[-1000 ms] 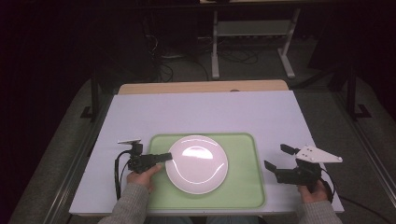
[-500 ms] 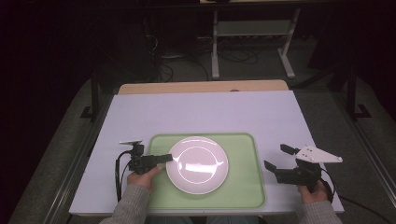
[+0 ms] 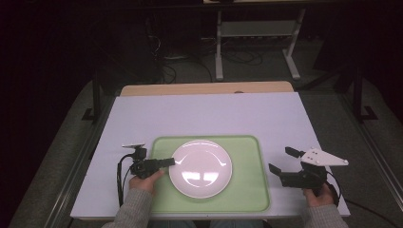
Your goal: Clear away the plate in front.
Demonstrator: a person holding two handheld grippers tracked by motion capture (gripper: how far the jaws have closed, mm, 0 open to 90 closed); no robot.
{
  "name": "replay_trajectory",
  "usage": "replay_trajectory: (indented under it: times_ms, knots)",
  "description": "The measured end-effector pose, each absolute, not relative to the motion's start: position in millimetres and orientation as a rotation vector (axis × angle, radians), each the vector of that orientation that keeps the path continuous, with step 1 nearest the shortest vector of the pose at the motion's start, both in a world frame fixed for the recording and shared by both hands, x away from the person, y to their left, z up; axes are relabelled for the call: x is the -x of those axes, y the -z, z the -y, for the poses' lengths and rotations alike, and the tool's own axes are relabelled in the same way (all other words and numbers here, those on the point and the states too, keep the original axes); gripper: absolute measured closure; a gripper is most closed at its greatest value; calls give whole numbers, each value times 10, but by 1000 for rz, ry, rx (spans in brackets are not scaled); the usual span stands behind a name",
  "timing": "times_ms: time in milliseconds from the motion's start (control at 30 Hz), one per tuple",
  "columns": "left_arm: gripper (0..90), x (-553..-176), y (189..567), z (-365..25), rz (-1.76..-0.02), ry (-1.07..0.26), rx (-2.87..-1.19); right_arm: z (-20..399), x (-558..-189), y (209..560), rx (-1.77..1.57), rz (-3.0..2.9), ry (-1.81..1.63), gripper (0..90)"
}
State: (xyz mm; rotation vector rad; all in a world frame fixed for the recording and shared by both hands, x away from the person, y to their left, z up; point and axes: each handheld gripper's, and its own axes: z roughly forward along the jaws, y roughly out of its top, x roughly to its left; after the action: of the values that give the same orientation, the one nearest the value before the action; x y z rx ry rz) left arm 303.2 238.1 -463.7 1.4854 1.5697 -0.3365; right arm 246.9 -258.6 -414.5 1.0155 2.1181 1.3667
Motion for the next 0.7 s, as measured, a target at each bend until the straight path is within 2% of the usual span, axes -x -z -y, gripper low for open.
replay_trajectory:
  times_ms: [700]
  knots:
    - [800, -2993, 4619, -2392, -1568, 294, -1514, 2601, -2461, 4146, -1022, -2114, -1365, 133]
